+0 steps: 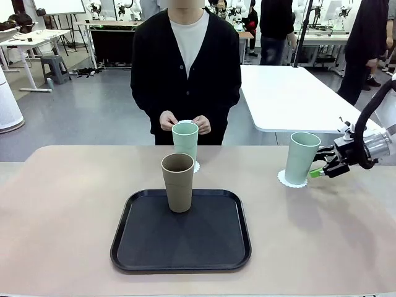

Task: Place coasters on the table and set cups on them.
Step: Take one Reusable plastic cup from the Flat Tray and place it on a coaster set by the human.

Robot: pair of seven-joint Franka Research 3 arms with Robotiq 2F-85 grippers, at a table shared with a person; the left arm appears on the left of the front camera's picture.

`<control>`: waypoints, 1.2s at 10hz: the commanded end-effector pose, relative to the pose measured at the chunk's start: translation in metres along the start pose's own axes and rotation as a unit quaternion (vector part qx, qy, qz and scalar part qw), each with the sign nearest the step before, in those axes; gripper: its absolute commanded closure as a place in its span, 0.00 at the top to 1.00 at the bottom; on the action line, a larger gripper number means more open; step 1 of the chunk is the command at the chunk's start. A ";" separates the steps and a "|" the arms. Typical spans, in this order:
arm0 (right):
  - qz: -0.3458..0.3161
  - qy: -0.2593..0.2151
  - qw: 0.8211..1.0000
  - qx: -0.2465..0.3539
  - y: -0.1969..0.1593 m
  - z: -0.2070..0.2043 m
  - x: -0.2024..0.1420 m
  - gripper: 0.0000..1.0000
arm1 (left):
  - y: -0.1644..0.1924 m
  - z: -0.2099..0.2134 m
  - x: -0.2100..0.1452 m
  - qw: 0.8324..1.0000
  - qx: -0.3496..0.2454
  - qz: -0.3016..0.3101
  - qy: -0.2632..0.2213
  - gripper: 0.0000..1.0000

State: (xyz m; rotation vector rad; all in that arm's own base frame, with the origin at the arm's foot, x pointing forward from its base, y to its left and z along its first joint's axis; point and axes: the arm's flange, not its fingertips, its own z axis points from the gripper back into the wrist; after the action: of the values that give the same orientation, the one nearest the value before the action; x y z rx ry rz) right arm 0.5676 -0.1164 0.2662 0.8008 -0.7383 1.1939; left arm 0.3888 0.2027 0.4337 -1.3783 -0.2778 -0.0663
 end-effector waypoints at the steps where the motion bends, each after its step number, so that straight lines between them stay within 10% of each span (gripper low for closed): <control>1: -0.025 0.059 0.998 -0.021 0.008 0.018 0.009 1.00 | -0.001 0.000 0.000 1.000 -0.001 -0.003 -0.007 1.00; 5: -0.054 0.165 0.981 -0.087 0.056 0.102 0.059 1.00 | -0.001 0.000 0.000 1.000 -0.001 -0.003 -0.007 1.00; 8: -0.151 0.259 0.935 -0.190 0.092 0.138 0.104 1.00 | -0.001 0.000 0.000 1.000 -0.001 -0.003 -0.007 1.00; 12: -0.238 0.287 0.896 -0.241 0.131 0.142 0.158 1.00 | -0.001 0.000 0.000 1.000 -0.001 -0.003 -0.007 1.00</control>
State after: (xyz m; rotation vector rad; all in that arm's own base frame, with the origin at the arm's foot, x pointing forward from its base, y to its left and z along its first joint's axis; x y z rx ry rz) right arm 0.4667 -0.1517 0.4919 0.1528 -0.3244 0.7283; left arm 0.3890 0.2025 0.4336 -1.3784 -0.2772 -0.0665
